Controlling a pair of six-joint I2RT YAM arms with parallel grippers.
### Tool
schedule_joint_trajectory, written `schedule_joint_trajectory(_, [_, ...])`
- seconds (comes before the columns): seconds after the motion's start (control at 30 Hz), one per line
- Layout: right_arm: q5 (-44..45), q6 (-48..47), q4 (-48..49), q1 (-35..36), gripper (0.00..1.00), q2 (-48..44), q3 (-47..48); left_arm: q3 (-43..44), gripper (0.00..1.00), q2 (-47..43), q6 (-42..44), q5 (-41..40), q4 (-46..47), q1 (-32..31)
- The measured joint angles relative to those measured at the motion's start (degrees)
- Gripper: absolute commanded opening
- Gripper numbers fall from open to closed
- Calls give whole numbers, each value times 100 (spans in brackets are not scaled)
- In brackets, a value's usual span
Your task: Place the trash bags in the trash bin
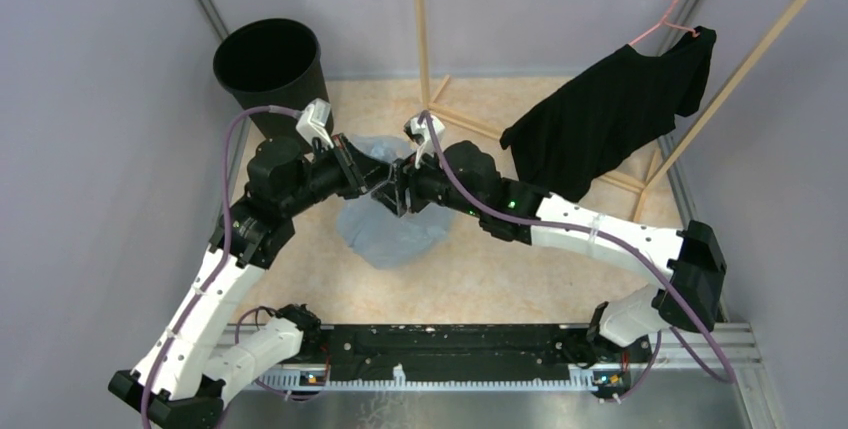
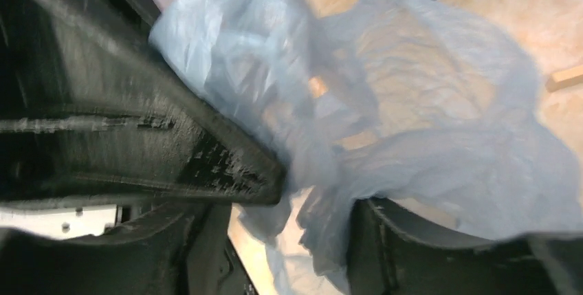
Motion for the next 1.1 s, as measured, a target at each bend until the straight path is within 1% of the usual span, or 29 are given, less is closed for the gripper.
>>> schedule_joint_trajectory(0.03, [140, -28, 120, 7, 28, 15, -20, 4, 44, 0, 26, 4, -4, 0])
schedule_joint_trajectory(0.07, [282, -68, 354, 11, 17, 15, -92, 15, 58, 0, 37, 0, -15, 0])
schedule_joint_trajectory(0.1, [374, -114, 570, 11, 8, -4, -181, 28, 69, 0, 96, -26, -11, 2])
schedule_joint_trajectory(0.13, [470, -131, 831, 11, 0, -31, -326, 55, 78, 0, 122, -59, -20, 13])
schedule_joint_trajectory(0.2, [608, -184, 1213, 11, 0, -61, -597, 90, 87, -35, 201, -153, -61, 17])
schedule_joint_trajectory(0.27, [743, -216, 1443, 11, 0, -98, -837, 170, 92, -68, 291, -271, -225, 15])
schedule_joint_trajectory(0.4, [1060, -372, 1523, 15, 0, -479, -1362, 535, 95, -4, 514, -686, -702, 4])
schedule_joint_trajectory(0.5, [1322, -562, 1300, 15, 0, -1045, -1698, 951, 95, 293, 695, -981, -977, 4])
schedule_joint_trajectory(0.57, [1471, -691, 1067, 15, 0, -1569, -1897, 1281, 96, 577, 841, -1213, -1145, 4])
schedule_joint_trajectory(0.6, [1532, -761, 916, 15, 0, -1869, -1974, 1469, 98, 734, 931, -1360, -1231, 4])
schedule_joint_trajectory(0.73, [1725, -949, 426, 15, 0, -2828, -2070, 2238, 98, 1574, 1467, -2212, -1403, 20])
schedule_joint_trajectory(0.87, [1880, -1067, -81, 15, 0, -3499, -2070, 2736, 98, 2323, 2312, -3340, -1161, 122])
schedule_joint_trajectory(0.97, [1982, -1082, -553, 15, 0, -3738, -2068, 2955, 99, 2896, 2833, -4092, -737, 409])
schedule_joint_trajectory(1.1, [2024, -1104, -1029, 15, 0, -3790, -2063, 3154, 99, 3560, 3101, -4516, -186, 944])
